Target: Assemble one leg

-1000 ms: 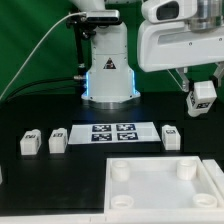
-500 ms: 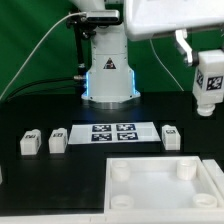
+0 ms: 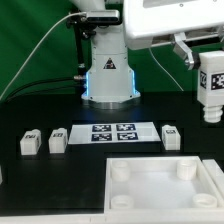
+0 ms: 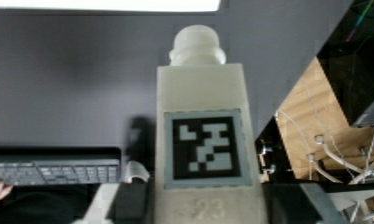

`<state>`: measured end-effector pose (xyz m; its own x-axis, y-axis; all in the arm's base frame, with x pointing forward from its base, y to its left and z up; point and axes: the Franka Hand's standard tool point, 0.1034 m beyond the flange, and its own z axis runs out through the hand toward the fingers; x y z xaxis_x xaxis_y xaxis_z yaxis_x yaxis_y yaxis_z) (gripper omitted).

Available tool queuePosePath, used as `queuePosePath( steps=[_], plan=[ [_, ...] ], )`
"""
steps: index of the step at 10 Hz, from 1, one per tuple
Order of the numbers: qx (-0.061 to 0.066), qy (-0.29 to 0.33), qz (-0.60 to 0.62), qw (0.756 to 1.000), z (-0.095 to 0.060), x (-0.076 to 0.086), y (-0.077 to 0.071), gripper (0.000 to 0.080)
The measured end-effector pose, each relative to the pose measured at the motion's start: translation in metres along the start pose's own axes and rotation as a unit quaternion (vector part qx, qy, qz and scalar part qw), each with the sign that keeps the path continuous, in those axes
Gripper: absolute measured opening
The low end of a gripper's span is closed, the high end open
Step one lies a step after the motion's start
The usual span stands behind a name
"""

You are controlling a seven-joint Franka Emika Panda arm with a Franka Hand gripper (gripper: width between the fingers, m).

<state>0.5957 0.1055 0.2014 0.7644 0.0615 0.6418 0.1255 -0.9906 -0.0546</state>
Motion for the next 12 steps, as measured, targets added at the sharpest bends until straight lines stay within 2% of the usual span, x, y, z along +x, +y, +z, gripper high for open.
queuePosePath(
  steps=[1, 2, 3, 5, 7, 8, 12],
  plan=[
    [-0.005, 0.005, -0.004, 1.0, 0.014, 0.007, 0.009, 0.0294],
    [-0.006, 0.01, -0.005, 1.0, 0.025, 0.01, 0.01, 0.0294],
    [-0.007, 0.011, -0.004, 1.0, 0.039, 0.002, 0.012, 0.0294],
    [-0.006, -0.013, 0.003, 1.0, 0.066, -0.025, 0.012, 0.0294],
    [-0.005, -0.03, 0.005, 1.0, 0.077, -0.043, 0.011, 0.0294],
    [-0.004, -0.033, 0.004, 0.999, 0.079, -0.046, 0.009, 0.0294],
    [-0.002, -0.037, 0.004, 0.999, 0.086, -0.049, 0.006, 0.0294]
  ],
)
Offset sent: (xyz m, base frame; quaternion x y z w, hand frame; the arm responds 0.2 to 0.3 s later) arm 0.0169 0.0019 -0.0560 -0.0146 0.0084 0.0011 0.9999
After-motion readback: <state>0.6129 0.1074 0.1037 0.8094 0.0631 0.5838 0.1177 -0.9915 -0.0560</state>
